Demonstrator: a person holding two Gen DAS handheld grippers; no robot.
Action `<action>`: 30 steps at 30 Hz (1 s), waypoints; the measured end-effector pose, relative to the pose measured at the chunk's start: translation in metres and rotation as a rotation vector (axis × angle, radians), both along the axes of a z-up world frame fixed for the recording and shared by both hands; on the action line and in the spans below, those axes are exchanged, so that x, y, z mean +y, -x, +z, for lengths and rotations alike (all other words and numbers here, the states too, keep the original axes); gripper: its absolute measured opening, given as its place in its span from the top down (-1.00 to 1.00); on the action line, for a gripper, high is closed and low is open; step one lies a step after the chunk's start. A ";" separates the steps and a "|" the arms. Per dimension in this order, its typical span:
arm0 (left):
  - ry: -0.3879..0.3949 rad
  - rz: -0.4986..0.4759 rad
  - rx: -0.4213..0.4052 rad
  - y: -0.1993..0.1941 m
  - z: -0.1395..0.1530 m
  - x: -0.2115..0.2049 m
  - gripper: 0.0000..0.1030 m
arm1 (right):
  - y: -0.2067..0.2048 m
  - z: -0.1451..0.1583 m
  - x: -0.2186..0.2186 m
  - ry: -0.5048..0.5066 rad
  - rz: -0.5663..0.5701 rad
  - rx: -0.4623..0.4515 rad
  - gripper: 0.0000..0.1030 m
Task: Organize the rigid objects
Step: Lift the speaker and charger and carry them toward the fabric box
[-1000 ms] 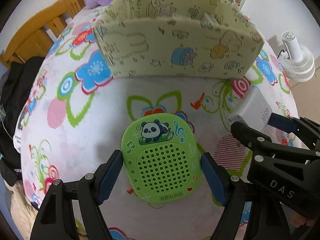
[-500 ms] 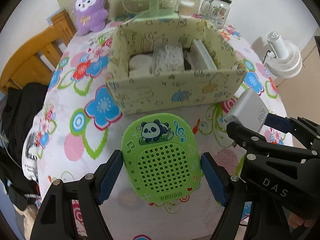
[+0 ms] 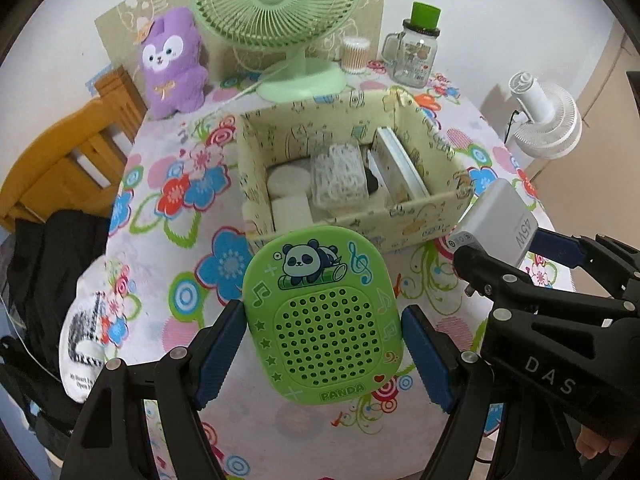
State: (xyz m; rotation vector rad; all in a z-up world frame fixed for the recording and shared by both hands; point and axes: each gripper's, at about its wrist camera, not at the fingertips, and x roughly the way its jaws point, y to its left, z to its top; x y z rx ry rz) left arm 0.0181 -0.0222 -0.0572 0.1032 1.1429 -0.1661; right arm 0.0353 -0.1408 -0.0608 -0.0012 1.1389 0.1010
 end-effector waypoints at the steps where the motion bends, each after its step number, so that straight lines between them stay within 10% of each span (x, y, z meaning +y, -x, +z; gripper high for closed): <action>1: 0.000 -0.005 -0.007 -0.001 0.002 0.001 -0.56 | 0.000 0.003 0.001 0.002 -0.004 -0.006 -0.32; 30: 0.023 -0.040 -0.061 -0.018 0.028 0.009 -0.56 | -0.009 0.032 0.009 0.015 -0.058 -0.069 -0.32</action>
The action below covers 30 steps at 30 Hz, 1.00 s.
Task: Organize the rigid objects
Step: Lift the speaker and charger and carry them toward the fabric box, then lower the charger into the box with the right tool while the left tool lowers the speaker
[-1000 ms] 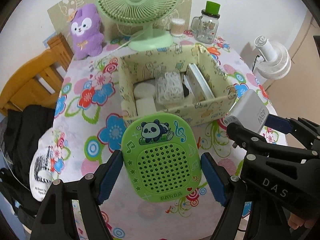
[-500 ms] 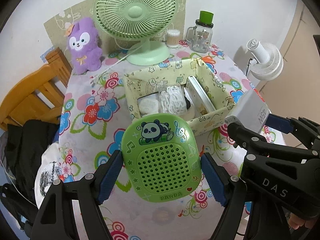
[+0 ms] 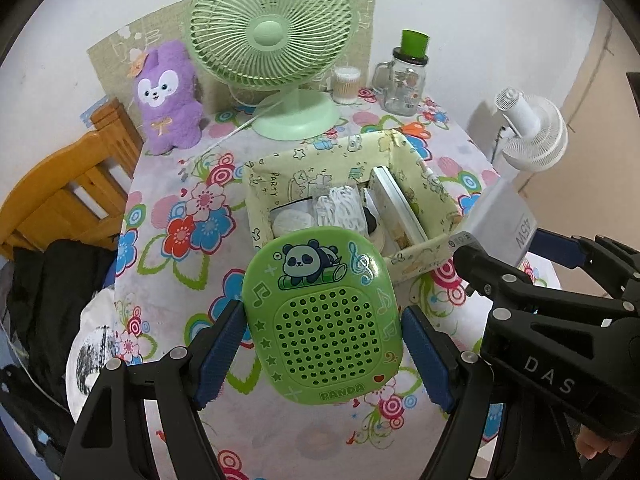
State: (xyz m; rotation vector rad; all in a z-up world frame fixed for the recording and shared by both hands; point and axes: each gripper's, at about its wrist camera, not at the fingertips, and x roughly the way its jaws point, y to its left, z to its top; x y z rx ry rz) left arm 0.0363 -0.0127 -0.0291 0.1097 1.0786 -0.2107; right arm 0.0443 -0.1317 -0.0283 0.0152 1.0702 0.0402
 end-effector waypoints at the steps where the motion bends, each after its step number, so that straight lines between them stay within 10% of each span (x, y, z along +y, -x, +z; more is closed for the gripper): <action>1: 0.003 0.002 0.000 -0.001 0.001 0.000 -0.56 | -0.003 0.000 -0.001 -0.003 0.007 0.002 -0.32; 30: -0.019 0.104 0.025 -0.056 -0.012 -0.004 -0.57 | -0.081 -0.015 0.001 -0.055 0.138 0.030 -0.32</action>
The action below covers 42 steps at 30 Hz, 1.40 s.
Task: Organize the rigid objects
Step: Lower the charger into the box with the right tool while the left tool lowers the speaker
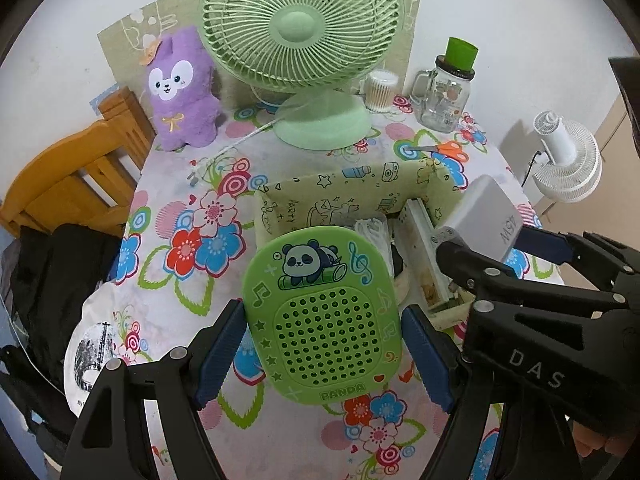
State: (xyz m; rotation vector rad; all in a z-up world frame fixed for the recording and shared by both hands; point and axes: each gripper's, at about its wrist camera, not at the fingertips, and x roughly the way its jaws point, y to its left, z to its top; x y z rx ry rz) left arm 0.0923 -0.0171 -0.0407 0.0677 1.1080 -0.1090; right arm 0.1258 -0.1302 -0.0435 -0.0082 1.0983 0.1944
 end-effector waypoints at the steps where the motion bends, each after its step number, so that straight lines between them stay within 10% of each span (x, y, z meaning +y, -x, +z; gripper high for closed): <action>1: -0.002 0.000 0.003 -0.002 -0.001 0.000 -0.57 | -0.003 -0.001 0.001 -0.001 0.002 0.003 -0.32; 24: -0.020 0.001 0.090 -0.044 -0.036 0.000 -0.57 | -0.059 -0.059 0.021 -0.044 0.041 0.156 -0.35; 42: 0.013 -0.073 0.114 -0.063 -0.048 -0.019 -0.57 | -0.044 -0.027 -0.010 0.001 -0.041 0.075 -0.59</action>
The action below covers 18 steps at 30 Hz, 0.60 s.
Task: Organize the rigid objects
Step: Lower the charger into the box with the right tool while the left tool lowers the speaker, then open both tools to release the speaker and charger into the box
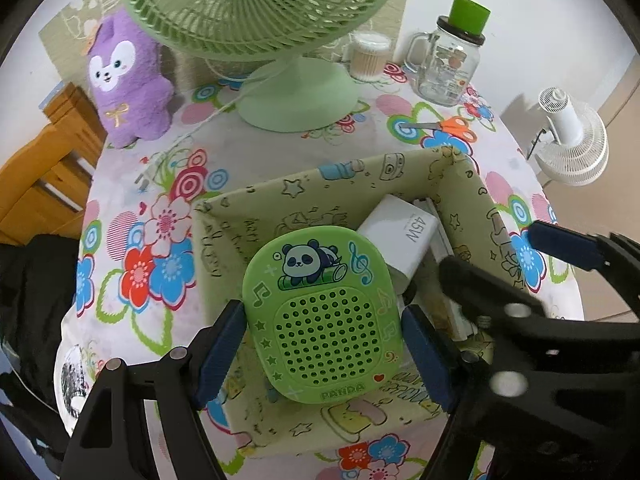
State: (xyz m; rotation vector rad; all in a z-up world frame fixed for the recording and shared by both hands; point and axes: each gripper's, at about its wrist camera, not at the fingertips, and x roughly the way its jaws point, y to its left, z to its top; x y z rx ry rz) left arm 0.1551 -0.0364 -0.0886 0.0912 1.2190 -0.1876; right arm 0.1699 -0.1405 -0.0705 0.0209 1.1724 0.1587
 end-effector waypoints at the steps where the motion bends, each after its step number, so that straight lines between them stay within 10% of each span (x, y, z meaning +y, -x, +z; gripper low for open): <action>1: -0.002 -0.004 0.003 -0.001 -0.002 -0.001 -0.57 | 0.002 0.000 -0.004 0.005 -0.011 -0.001 -0.59; 18: -0.047 -0.035 0.055 -0.006 -0.029 -0.014 -0.57 | 0.019 -0.015 -0.025 0.010 -0.067 0.041 -0.59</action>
